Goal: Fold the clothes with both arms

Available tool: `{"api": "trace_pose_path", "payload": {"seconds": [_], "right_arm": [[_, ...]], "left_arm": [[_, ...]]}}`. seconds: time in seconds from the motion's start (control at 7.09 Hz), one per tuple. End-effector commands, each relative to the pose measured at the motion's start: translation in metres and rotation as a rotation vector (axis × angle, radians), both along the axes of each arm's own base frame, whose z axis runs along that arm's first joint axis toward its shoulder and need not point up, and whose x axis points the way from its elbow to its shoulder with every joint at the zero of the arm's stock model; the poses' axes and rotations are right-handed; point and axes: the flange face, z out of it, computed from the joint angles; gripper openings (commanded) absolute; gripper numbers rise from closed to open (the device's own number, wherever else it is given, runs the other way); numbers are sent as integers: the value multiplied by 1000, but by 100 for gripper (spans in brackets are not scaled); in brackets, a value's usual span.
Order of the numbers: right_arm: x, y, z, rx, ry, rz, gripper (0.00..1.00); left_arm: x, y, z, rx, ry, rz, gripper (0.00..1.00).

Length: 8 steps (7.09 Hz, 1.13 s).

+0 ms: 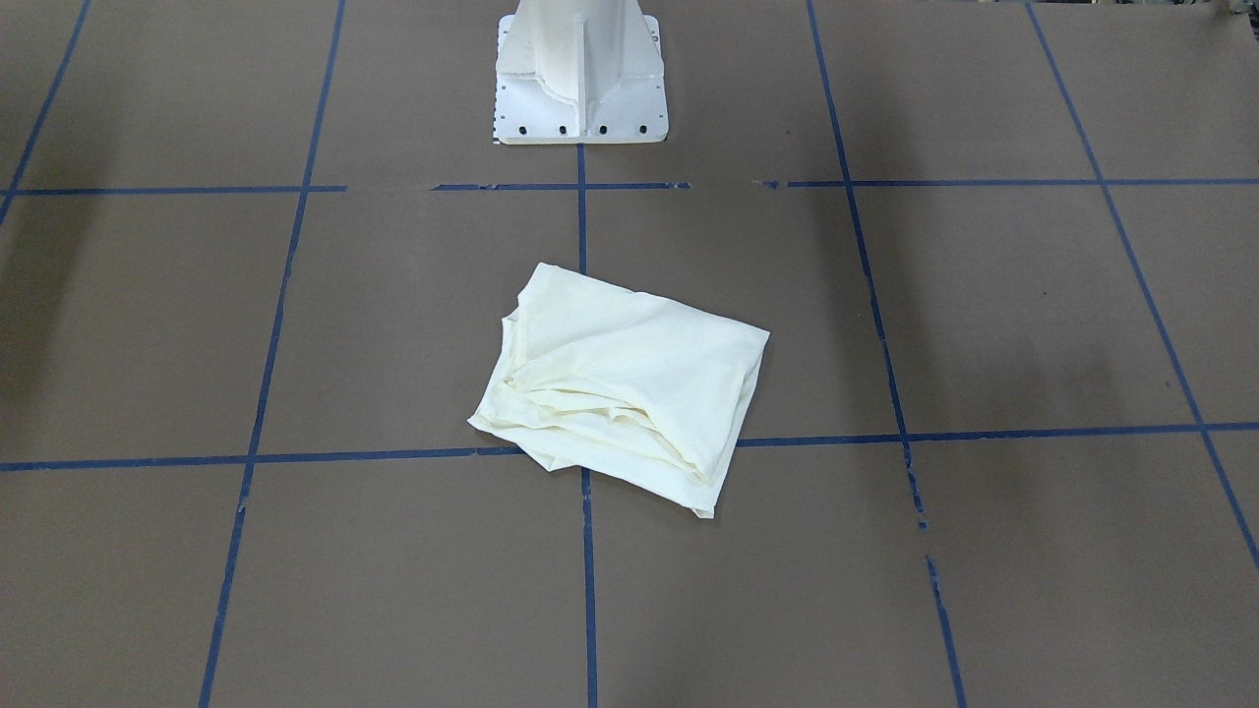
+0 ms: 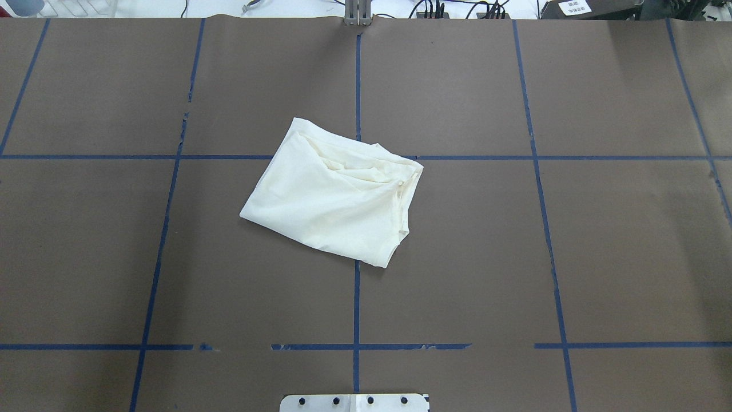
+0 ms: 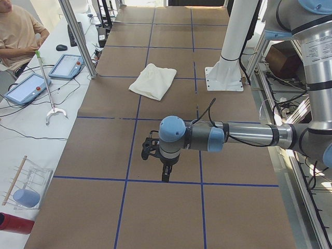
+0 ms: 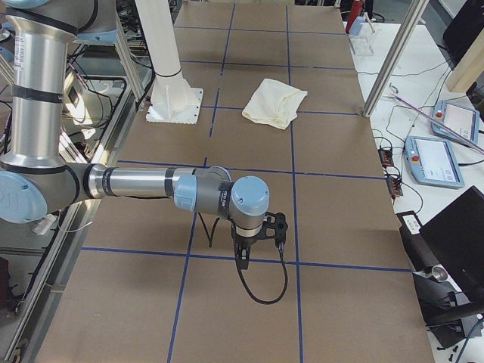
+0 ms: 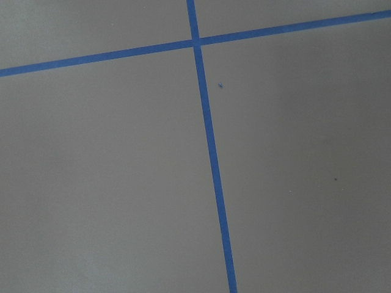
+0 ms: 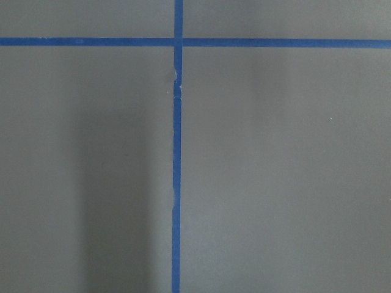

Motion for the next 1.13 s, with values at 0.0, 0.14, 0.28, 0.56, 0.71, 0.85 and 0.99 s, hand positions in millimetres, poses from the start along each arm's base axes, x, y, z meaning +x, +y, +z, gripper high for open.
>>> {"api": "trace_pose_path", "payload": {"seconds": [0.0,0.14,0.28,0.56,0.71,0.85,0.99], "right_arm": [[-5,-1,0,2,8,-15,100],[-11,-3,1,2,21,-33,100],[-14,-3,1,1,21,-39,100],[-13,-5,-1,15,24,-48,100],[-13,-5,2,6,22,-48,100],[-14,-3,5,1,19,-51,100],[-14,-2,5,2,17,-51,100]], "left_arm": [[0,0,2,-4,-1,0,100],[0,3,3,-8,-1,-2,100],[0,4,4,-10,-3,1,100],[0,6,6,-21,-2,-2,100],[0,7,8,-25,-2,-2,100],[0,8,10,-31,-2,-2,100],[0,12,13,-39,-2,-2,100]]}}
